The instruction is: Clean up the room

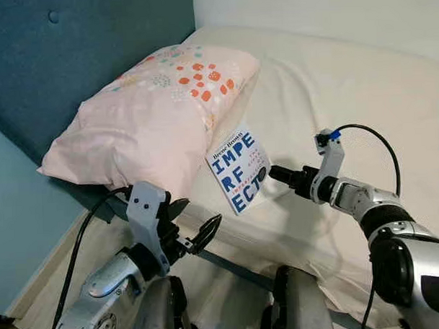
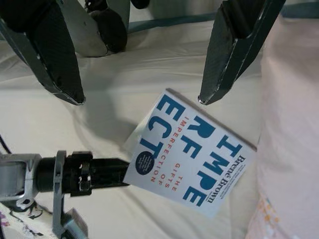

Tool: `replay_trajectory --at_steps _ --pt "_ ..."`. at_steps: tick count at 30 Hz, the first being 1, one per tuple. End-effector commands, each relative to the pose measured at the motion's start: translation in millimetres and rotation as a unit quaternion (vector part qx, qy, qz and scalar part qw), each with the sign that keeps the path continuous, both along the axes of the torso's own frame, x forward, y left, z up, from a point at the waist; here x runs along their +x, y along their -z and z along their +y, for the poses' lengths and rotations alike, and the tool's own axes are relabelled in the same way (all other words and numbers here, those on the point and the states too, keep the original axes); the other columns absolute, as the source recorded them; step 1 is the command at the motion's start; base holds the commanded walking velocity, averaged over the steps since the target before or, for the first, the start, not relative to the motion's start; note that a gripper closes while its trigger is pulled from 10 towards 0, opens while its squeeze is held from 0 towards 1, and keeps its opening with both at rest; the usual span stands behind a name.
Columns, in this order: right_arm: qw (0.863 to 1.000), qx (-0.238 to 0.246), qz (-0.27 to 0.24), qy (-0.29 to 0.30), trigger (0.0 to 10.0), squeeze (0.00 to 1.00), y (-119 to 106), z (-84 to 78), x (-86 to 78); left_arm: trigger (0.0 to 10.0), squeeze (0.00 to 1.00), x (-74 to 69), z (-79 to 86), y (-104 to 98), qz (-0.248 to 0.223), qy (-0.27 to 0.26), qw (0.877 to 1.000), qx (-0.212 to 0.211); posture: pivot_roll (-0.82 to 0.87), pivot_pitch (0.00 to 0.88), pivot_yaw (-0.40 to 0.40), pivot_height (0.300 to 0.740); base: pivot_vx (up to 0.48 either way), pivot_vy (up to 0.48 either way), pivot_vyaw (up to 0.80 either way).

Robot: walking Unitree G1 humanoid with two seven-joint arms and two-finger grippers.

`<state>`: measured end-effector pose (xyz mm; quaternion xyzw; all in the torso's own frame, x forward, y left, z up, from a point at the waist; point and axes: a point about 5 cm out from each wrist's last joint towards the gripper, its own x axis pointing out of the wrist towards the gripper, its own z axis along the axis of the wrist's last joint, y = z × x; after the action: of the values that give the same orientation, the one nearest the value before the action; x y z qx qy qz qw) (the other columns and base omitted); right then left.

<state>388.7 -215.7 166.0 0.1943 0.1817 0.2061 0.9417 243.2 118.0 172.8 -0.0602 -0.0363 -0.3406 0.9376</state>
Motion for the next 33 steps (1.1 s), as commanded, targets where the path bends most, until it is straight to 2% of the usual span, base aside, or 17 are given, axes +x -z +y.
replay_trajectory --at_steps 1,3,8,12,13,17,23,30,32,33 --pt "0.999 0.021 -0.017 0.019 10.0 0.0 -10 -5.8 2.4 10.0 0.0 -3.7 5.6 -1 -0.006 -0.011 1.0 0.011 0.16 0.332 -0.002 0.574 0.0 0.0 0.0" --pt "0.999 0.021 -0.017 0.019 10.0 0.0 -10 -5.8 2.4 10.0 0.0 -3.7 5.6 -1 -0.006 -0.011 1.0 0.011 0.16 0.332 -0.002 0.574 0.0 0.0 0.0" --pt "0.999 0.022 -0.033 0.022 10.0 0.0 -23 -17.3 2.7 10.0 0.0 -3.7 6.5 -1 -0.007 -0.014 1.0 0.01 0.15 0.336 -0.003 0.574 0.0 0.0 0.0" --pt "0.999 0.022 -0.034 0.022 10.0 0.0 -24 -19.4 2.3 10.0 0.0 -3.6 6.3 -1 -0.007 -0.014 1.0 0.01 0.15 0.337 -0.002 0.574 0.0 0.0 0.0" --pt "0.999 0.023 -0.021 0.017 10.0 0.0 -19 -21.5 -0.4 10.0 0.0 -3.7 5.3 0 -0.005 -0.011 1.0 0.01 0.14 0.34 0.002 0.574 0.0 0.0 0.0" --pt "1.0 0.004 0.006 0.005 10.0 0.0 -5 -19.8 -4.9 10.0 0.0 -3.8 4.0 1 -0.003 -0.007 1.0 0.011 0.14 0.34 0.005 0.574 0.0 0.0 0.0" --pt "1.0 0.005 0.027 0.01 10.0 0.0 10 -13.0 -7.4 10.0 0.0 -3.5 5.0 2 -0.001 -0.009 1.0 0.016 0.15 0.344 0.009 0.574 0.0 0.0 0.0" --pt "1.0 0.021 0.015 0.011 10.0 0.0 9 -6.0 -4.8 10.0 0.0 -2.3 7.0 1 -0.004 -0.014 1.0 0.018 0.16 0.342 0.009 0.574 0.0 0.0 0.0" --pt "0.999 0.049 -0.007 0.019 5.8 0.0 2 -3.3 -1.4 10.0 0.0 -0.6 9.5 -1 -0.007 -0.026 1.0 0.014 0.15 0.342 0.007 0.574 0.0 0.0 0.0" --pt "0.999 0.049 -0.007 0.019 5.8 0.0 2 -3.3 -1.4 10.0 0.0 -0.6 9.5 -1 -0.007 -0.026 1.0 0.014 0.15 0.342 0.007 0.574 0.0 0.0 0.0"
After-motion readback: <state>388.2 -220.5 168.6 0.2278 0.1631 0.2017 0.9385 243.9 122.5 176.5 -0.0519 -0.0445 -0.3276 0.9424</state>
